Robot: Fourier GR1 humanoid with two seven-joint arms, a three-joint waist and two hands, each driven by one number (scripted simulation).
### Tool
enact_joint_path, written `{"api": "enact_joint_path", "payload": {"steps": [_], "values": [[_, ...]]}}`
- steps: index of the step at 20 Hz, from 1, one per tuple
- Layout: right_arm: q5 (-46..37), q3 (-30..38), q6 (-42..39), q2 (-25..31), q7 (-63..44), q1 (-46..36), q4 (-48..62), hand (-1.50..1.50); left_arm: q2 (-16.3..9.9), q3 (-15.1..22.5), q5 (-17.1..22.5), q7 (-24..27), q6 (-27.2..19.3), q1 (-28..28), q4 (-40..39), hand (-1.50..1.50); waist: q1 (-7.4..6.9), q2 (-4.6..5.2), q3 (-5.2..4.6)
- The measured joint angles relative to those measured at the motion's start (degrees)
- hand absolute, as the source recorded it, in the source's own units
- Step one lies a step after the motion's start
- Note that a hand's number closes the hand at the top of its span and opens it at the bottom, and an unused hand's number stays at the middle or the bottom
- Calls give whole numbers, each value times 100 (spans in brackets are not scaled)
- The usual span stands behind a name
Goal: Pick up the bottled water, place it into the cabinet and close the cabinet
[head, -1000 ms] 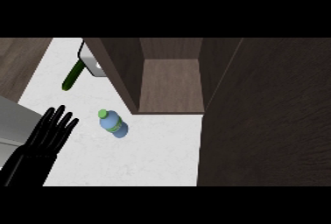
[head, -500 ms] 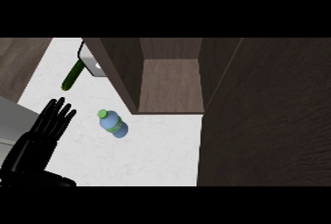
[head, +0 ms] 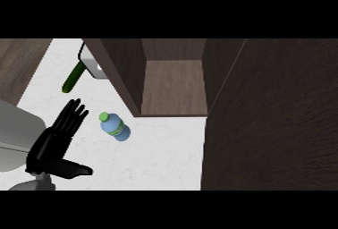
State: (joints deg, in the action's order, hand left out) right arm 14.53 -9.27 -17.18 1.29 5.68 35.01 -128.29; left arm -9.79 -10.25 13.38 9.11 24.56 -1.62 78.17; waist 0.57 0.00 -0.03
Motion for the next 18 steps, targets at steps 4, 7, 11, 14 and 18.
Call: {"api": "enact_joint_path", "payload": {"steps": [4, 7, 11, 14, 18], "values": [[-75, -103, 23, -26, 42, 40, -14, -150, -50, -83, -140, 264, 24, -458, -930, -150, 5, 2, 1], [-49, -125, -38, 23, 89, 187, -85, -150, -24, -119, -207, 389, -12, -790, -1545, -150, 20, 2, 0], [-49, -204, -4, 10, 61, 267, -193, -150, -113, -254, -241, 686, 74, -1204, -2481, -150, 23, 6, 0], [-138, -268, -94, 4, 296, 373, -31, -150, -137, -297, -349, 1121, 197, -1415, -3269, -150, 41, 9, -3], [-62, -162, -141, 50, 367, 266, 123, -150, -136, -343, -466, 1566, 302, -1803, -4222, -150, 45, 16, -4]]}}
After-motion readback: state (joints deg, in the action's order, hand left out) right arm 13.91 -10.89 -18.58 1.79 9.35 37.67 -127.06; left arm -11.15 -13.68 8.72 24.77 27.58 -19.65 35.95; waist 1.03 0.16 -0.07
